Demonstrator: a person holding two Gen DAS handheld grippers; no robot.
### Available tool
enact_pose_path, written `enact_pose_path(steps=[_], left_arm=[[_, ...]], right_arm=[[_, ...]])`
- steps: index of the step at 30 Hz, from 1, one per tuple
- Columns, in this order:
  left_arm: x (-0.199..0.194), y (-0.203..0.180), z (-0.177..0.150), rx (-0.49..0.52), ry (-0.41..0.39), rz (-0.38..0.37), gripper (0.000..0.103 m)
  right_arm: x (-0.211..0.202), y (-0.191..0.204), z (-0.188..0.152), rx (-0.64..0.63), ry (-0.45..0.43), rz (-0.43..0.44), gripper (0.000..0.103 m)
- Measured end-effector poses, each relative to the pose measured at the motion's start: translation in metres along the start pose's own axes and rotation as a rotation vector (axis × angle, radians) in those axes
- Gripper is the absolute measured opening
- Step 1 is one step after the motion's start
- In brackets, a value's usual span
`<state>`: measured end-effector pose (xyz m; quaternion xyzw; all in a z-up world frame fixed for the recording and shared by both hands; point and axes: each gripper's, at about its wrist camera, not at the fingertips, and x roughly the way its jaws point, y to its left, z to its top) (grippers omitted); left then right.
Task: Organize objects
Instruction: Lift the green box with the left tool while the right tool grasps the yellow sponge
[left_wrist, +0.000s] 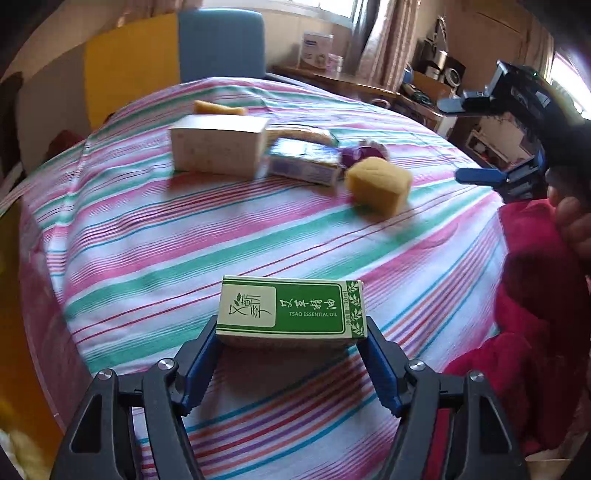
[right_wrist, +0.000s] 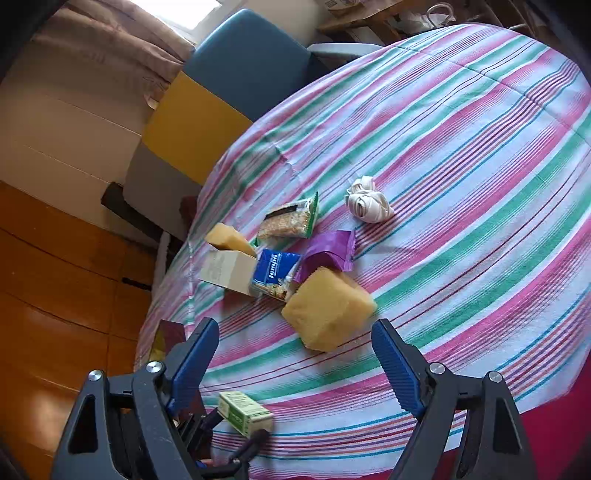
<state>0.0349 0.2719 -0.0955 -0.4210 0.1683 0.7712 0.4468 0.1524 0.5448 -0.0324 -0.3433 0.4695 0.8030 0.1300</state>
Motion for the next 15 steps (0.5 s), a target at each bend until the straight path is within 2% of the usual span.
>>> enact_pose_path(steps=[2,4,7,15], left_arm=[[0.000,0.001,-0.001,-0.004,-0.003,0.002,0.073],[0.002,0.001,-0.002,0.002,-0.003,0.008,0.073],[0.004,0.000,-0.004,0.022,-0.008,0.008,0.072],[0.003,0.001,-0.004,0.015,-0.010,-0.003,0.072]], right_arm=[[0.004,0.002,-0.001,-0.004,0.024,-0.046,0.086],[0.012,0.009,-0.001,-0.035,0.057,-0.130,0.086],[0.030,0.030,-0.001,-0.147,0.123,-0.280,0.086],[0.086,0.066,0.003,-0.379,0.182,-0.504,0.095]])
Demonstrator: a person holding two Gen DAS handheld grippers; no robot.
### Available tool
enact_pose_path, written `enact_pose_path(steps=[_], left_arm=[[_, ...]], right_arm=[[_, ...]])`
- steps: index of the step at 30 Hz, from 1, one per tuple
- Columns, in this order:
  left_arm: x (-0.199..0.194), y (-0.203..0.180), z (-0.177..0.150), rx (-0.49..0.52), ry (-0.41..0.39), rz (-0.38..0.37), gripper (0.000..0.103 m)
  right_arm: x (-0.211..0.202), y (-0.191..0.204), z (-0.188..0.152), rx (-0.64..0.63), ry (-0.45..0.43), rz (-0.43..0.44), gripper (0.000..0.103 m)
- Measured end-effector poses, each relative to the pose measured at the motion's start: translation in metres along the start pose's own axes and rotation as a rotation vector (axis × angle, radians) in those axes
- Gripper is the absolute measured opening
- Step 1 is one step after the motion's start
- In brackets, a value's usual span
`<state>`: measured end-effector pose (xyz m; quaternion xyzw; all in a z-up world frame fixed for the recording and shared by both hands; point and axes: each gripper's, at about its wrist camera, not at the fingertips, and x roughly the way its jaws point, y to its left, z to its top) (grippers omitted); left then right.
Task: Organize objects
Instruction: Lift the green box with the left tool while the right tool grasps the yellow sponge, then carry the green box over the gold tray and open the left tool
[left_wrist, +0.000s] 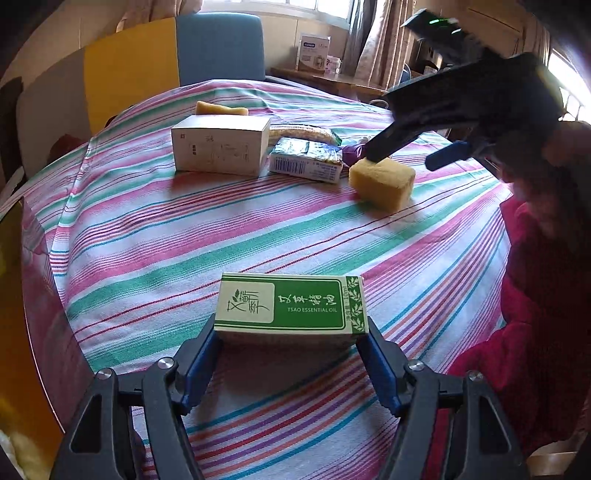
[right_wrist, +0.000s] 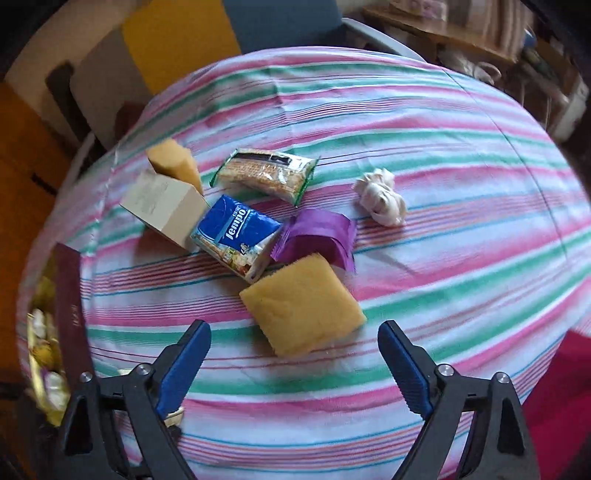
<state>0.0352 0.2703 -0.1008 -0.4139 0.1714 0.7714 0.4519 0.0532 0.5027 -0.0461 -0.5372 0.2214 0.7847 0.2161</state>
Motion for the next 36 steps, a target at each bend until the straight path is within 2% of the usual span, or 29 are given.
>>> enact_pose_path(steps=[3,5,6,7,10,12,14,16,18,21,27,36], left_arm=[[0.000,0.001,0.001,-0.008,-0.005,-0.005,0.072],[0.000,0.001,0.001,-0.012,-0.008,-0.006,0.072],[-0.001,0.001,0.001,-0.016,-0.009,-0.007,0.072],[-0.001,0.001,0.001,-0.021,-0.011,-0.007,0.072],[-0.002,0.001,0.001,-0.029,-0.019,-0.004,0.072],[-0.002,-0.001,0.000,-0.026,-0.024,0.007,0.072],[-0.002,-0.003,-0.002,-0.018,-0.034,0.019,0.072],[-0.003,-0.004,-0.003,-0.016,-0.045,0.024,0.072],[-0.003,-0.006,-0.004,-0.010,-0.049,0.033,0.072],[-0.003,-0.006,-0.004,-0.012,-0.049,0.034,0.072],[-0.003,-0.006,-0.006,-0.014,-0.052,0.038,0.072],[-0.004,-0.007,-0.005,-0.013,-0.053,0.051,0.072]], right_arm=[[0.016,0.006,0.006,-0.062,0.008,-0.080,0.096],[0.026,0.004,0.005,-0.067,0.039,-0.057,0.097],[0.030,0.001,0.003,-0.056,0.033,-0.035,0.094],[0.032,-0.002,0.002,-0.041,0.031,-0.035,0.071],[0.030,-0.003,0.003,-0.053,0.012,-0.019,0.064],[0.031,0.003,0.002,-0.091,0.016,-0.025,0.064],[0.028,0.009,0.000,-0.121,0.014,0.079,0.063],[0.021,0.019,-0.002,-0.174,-0.009,0.146,0.063],[0.025,0.029,-0.007,-0.226,0.033,0.218,0.064],[0.034,0.036,-0.011,-0.278,0.064,0.175,0.065],[0.037,0.027,-0.008,-0.256,0.084,0.181,0.066],[0.030,0.036,-0.016,-0.286,0.067,0.152,0.065]])
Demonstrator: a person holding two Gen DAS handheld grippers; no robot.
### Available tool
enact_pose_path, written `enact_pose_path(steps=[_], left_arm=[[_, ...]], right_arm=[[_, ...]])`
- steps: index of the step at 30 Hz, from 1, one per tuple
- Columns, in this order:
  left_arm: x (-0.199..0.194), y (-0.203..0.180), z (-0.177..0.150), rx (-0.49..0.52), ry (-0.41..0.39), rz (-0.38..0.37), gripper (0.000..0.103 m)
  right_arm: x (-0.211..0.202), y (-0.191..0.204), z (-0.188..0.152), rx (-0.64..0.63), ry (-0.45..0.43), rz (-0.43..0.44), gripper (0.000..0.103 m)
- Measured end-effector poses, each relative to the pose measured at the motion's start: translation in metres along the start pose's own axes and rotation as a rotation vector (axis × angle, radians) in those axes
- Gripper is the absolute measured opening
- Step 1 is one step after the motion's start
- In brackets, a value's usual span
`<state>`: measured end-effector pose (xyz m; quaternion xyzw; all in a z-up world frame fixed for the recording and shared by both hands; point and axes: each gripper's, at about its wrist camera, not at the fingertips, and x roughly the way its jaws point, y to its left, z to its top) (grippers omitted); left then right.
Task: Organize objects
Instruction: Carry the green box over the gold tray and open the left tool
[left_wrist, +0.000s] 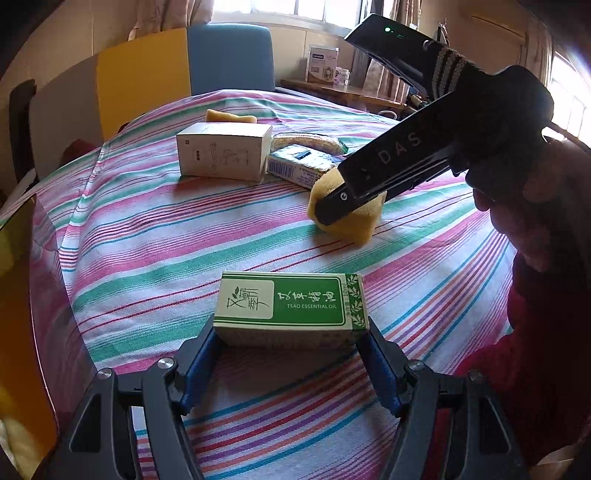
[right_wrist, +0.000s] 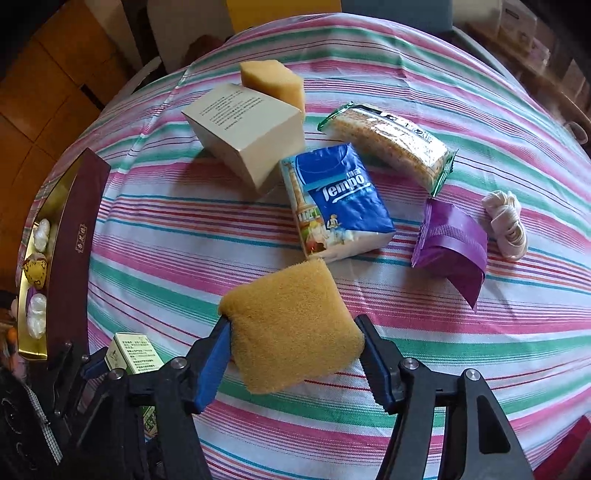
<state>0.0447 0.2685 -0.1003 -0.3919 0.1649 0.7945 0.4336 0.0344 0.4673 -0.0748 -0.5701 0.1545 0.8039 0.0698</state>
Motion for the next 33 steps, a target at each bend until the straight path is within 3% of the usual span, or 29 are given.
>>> enact_pose_path(steps=[4,11,15,23,27,33], left_arm=[[-0.013,0.001,0.003,-0.027,0.014,-0.015,0.072],[-0.095,0.033,0.025,-0.148,-0.129,-0.105,0.072],[-0.141,0.087,0.036,-0.237,-0.216,-0.004,0.072],[-0.135,0.254,0.004,-0.578,-0.058,0.245,0.072],[-0.117,0.302,0.000,-0.636,-0.006,0.327,0.072],[-0.088,0.340,-0.010,-0.698,0.079,0.345,0.072]], right_arm=[[0.002,0.002,0.001,-0.005,-0.001,-0.004,0.065],[0.002,0.002,0.001,-0.005,0.000,-0.003,0.066],[0.003,0.004,0.001,-0.008,-0.001,-0.008,0.066],[0.002,0.005,-0.001,-0.020,-0.004,-0.020,0.066],[0.004,0.005,0.001,-0.021,-0.004,-0.020,0.067],[0.005,0.006,0.003,-0.020,-0.003,-0.018,0.068]])
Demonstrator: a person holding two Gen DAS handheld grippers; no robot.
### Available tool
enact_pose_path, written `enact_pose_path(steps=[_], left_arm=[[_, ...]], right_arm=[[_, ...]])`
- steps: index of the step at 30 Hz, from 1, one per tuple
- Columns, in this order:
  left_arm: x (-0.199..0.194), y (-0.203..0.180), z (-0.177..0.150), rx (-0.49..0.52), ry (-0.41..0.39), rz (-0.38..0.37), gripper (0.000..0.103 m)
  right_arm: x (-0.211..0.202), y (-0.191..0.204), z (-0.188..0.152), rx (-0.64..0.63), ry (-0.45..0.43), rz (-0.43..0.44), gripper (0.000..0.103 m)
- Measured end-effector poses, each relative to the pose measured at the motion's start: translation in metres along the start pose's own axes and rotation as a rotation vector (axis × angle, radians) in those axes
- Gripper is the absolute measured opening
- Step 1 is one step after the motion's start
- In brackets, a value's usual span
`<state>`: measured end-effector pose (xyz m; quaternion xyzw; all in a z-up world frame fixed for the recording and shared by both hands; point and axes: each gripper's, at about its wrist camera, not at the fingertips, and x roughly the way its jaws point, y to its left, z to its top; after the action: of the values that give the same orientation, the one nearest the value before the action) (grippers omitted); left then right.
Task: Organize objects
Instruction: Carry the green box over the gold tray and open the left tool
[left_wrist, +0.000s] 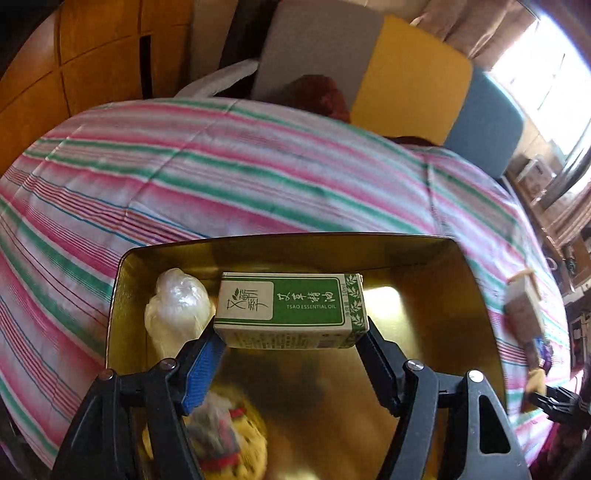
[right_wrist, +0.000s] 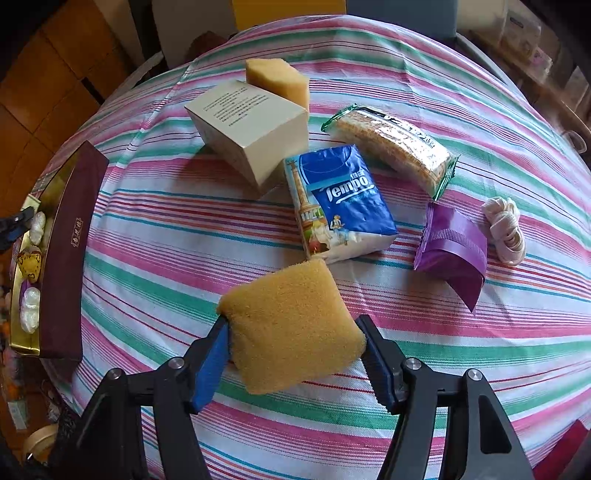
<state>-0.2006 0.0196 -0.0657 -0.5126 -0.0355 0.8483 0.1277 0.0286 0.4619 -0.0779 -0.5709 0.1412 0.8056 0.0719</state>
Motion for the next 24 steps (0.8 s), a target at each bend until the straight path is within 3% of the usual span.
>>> enact_pose_path(steps=[4,5,10,16,21,24], left_arm=[[0.029,0.009,0.007,-0.034,0.054,0.025,0.073],[0.029,0.011,0.008,-0.042,0.034,0.051,0.073],[0.023,0.016,0.008,-0.076,0.029,0.015,0.074],[0.003,0.016,0.007,-0.049,-0.008,0.035,0.082],[-0.019,0.016,-0.001,-0.031,-0.054,0.065,0.082],[-0.051,0.008,-0.023,0.028,-0.142,0.122,0.081]], right_arm=[[0.000,0.000,0.000,0.001,0.001,0.001,0.068],[0.000,0.000,0.000,0.001,0.002,0.002,0.068],[0.001,-0.001,0.001,0.003,0.003,0.003,0.069],[0.002,-0.002,0.002,0.007,0.006,0.002,0.069],[0.002,-0.003,0.001,0.009,0.006,0.002,0.070],[0.002,-0.002,0.002,0.006,0.005,-0.001,0.070]])
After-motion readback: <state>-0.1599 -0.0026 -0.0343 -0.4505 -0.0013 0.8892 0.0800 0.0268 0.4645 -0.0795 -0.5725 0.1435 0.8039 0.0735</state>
